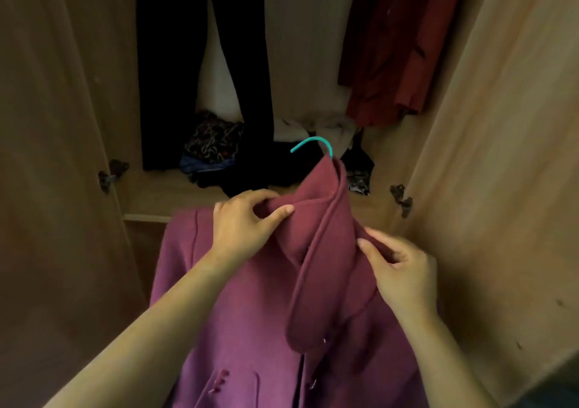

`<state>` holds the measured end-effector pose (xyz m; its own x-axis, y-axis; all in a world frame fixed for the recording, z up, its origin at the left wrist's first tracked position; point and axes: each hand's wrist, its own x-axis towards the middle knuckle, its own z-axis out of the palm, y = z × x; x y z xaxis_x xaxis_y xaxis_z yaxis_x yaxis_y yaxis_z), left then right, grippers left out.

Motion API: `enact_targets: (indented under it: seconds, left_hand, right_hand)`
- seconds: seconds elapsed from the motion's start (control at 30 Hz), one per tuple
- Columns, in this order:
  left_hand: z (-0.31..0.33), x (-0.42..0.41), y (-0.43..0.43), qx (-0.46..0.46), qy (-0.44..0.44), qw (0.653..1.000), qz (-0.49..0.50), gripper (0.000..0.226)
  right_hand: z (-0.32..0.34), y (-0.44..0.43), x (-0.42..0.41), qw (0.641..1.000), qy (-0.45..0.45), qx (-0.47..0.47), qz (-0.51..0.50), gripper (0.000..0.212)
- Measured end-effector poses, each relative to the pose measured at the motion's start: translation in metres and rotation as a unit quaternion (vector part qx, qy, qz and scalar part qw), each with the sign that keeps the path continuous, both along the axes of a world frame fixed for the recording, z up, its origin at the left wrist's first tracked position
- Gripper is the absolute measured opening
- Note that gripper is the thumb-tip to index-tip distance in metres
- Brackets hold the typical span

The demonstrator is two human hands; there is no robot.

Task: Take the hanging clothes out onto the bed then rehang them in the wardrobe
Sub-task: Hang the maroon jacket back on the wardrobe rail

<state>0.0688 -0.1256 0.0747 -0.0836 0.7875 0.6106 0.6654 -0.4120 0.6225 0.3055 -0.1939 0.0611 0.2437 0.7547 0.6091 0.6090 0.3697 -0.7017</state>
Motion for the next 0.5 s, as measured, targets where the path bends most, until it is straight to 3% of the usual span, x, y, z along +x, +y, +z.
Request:
enact_targets:
  seconds: [0.3,0.5]
  left_hand:
    - [0.118,0.082,0.167,0.084,-0.040,0.991,-0.098,0.055]
    - [0.209,0.139,0.267,0.111,-0.096,0.972,-0.184,0.031]
  right_hand:
    - [0.116,0.130,0.058,0.985,-0.033,0.135,-0.098,0.029]
    - [0.210,0.198,0.103,0.962,-0.114,0.182,-0.166,0.024]
